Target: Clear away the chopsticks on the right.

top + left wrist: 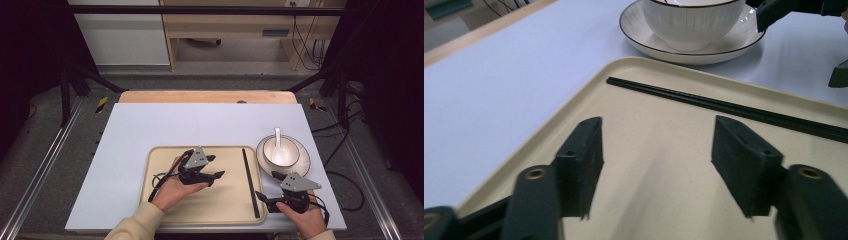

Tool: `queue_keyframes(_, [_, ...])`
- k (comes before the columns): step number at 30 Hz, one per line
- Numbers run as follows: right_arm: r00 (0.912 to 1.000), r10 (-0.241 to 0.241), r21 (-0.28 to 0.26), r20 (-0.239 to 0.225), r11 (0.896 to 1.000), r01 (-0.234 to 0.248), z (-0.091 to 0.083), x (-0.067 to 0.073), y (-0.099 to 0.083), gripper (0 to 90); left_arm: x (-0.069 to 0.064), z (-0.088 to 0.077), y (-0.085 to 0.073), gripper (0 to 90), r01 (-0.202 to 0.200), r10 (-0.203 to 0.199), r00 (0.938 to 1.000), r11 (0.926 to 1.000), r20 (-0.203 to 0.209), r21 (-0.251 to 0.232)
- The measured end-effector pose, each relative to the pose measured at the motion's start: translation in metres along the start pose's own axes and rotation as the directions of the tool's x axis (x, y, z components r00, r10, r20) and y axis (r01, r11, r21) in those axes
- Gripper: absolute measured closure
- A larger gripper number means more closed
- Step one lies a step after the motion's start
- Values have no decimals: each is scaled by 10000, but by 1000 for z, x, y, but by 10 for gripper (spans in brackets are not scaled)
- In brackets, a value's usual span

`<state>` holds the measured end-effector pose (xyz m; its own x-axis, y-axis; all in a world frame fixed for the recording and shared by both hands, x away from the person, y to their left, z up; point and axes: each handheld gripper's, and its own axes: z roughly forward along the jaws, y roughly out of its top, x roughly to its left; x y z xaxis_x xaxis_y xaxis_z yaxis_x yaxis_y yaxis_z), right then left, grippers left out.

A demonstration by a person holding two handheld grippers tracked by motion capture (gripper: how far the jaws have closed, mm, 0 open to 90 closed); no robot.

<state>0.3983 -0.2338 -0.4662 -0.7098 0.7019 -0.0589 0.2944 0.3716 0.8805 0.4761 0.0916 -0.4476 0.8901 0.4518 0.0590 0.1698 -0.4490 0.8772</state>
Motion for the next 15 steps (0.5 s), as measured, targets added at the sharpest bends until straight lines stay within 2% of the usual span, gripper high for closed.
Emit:
queue_keyframes(2, [10000, -8, -2, 13, 10000, 8, 0, 0, 0, 133, 1, -3, -1, 260, 23, -24, 10000, 9999, -83, -119])
queue_keyframes(3, [10000, -8, -2, 13, 10000, 8, 0, 0, 0, 133, 3, -7, -3, 260, 3, -5, 9999, 9998, -121, -190])
queue_keyframes(7, [9999, -108, -54, 47, 9999, 108, -1, 0, 0, 135, 10, -23, -8, 152, 95, -107, 9993, 9994, -356, -343])
queue_keyframes(9, [9998, -129, -113, 122, 9999, 130, -2, 0, 1, 138, 14, -34, -12, 109, 252, -276, 9985, 9984, -478, -511])
queue_keyframes(13, [9998, -161, -202, 113, 9997, 163, -3, 0, 1, 138, 19, -47, -17, 73, 309, -344, 9977, 9978, -583, -594])
queue_keyframes(15, [9994, -286, -162, 188, 9995, 289, -3, 1, 2, 131, 26, -61, -22, 64, 355, -407, 9965, 9968, -735, -711])
